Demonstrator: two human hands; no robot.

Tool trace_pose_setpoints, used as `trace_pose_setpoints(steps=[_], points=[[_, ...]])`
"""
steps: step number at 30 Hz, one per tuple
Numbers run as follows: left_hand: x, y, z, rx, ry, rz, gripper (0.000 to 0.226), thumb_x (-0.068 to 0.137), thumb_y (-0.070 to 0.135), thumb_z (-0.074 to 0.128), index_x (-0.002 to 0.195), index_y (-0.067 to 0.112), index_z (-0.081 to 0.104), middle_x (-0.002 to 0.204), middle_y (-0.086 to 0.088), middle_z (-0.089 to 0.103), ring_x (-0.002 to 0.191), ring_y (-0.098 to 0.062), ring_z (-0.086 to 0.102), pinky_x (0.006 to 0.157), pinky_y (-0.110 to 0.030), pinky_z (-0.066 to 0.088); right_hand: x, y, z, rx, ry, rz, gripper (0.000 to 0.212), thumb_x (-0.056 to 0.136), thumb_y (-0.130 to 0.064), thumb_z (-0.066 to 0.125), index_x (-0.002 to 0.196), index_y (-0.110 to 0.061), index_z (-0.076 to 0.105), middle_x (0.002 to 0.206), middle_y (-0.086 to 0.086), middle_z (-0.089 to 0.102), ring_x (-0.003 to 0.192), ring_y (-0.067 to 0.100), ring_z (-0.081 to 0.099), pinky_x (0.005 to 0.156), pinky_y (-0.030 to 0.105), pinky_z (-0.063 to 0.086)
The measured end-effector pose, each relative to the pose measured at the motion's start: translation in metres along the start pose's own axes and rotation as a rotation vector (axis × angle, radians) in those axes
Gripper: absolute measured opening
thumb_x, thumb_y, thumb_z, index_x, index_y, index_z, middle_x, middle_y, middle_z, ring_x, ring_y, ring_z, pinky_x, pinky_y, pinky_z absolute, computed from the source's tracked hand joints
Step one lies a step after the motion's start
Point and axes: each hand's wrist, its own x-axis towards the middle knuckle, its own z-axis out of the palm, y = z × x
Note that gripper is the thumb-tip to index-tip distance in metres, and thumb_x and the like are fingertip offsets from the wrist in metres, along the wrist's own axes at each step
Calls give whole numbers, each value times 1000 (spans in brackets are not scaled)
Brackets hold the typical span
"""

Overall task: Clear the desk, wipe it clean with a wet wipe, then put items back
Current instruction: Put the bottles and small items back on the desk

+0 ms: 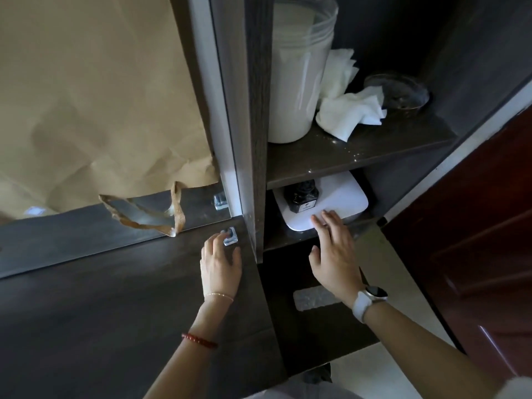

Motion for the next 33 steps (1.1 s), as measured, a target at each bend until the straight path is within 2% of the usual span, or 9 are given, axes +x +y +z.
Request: trace_pose_setpoints(steps=[3, 7, 13, 15, 17, 20, 24, 29, 33], points=[[-32, 22, -10, -72, 118, 84, 21, 81, 25, 53, 95, 11, 57, 93, -8, 60, 88, -20, 55, 77, -35, 48, 3, 6, -7, 39, 5, -31, 52, 74, -1, 56, 125, -8, 48, 133, 14, 48, 130, 26, 36, 101, 48, 39], [-53, 62, -13, -119, 63, 321, 13, 84, 25, 49, 93, 17, 53, 82, -3, 60, 77, -10, 54, 70, -21, 46, 9, 24, -22, 48, 52, -82, 44, 74, -4, 47, 117, -7, 54, 125, 13, 54, 121, 24, 41, 97, 48, 41], [-33, 125, 18, -81, -92, 457, 27, 84, 27, 42, 110, 21, 44, 105, -6, 59, 95, -17, 54, 80, -34, 50, 7, 53, -29, -48, 19, -21, 55, 71, 0, 60, 124, -7, 46, 134, 18, 46, 130, 31, 32, 101, 62, 33], [-21, 140, 33, 23, -108, 423, 46, 82, 31, 42, 125, 20, 34, 127, -13, 48, 113, -26, 45, 95, -39, 45, 4, 59, -29, -78, -48, -29, 63, 74, -5, 58, 132, -12, 36, 142, 16, 39, 135, 27, 22, 104, 61, 29], [-6, 152, 45, 112, -162, 251, 70, 82, 32, 54, 140, 19, 18, 147, -17, 24, 130, -36, 29, 104, -46, 32, 2, 63, -29, -68, -109, -36, 72, 74, -7, 61, 137, -17, 28, 148, 13, 32, 138, 26, 17, 105, 60, 24], [17, 162, 56, 153, -221, 33, 91, 80, 28, 64, 144, 13, 2, 152, -16, 8, 138, -34, 15, 108, -50, 24, 2, 66, -31, -61, -148, -35, 77, 73, -7, 64, 138, -21, 23, 149, 11, 30, 139, 26, 18, 104, 60, 23], [33, 157, 60, 16, -179, 10, 83, 75, 19, 70, 140, 6, 20, 140, -21, 34, 130, -35, 32, 107, -47, 28, 1, 67, -28, -18, -169, -35, 78, 77, -8, 58, 140, -26, 15, 153, 6, 18, 138, 15, -2, 107, 54, 8], [8, 146, 47, -78, -113, 107, 68, 63, 15, 79, 121, 2, 46, 122, -20, 47, 114, -36, 47, 94, -38, 39, 2, 64, -27, 13, -223, -23, 70, 84, -10, 49, 143, -27, 15, 155, -1, 6, 139, 10, -11, 112, 51, 7], [-25, 121, 25, -114, -171, 228, 64, 57, 16, 83, 112, 5, 51, 110, -11, 51, 105, -27, 52, 92, -34, 43, 0, 60, -31, -15, -136, -27, 68, 78, -5, 59, 139, -19, 32, 151, 8, 27, 140, 21, 11, 108, 59, 21]])
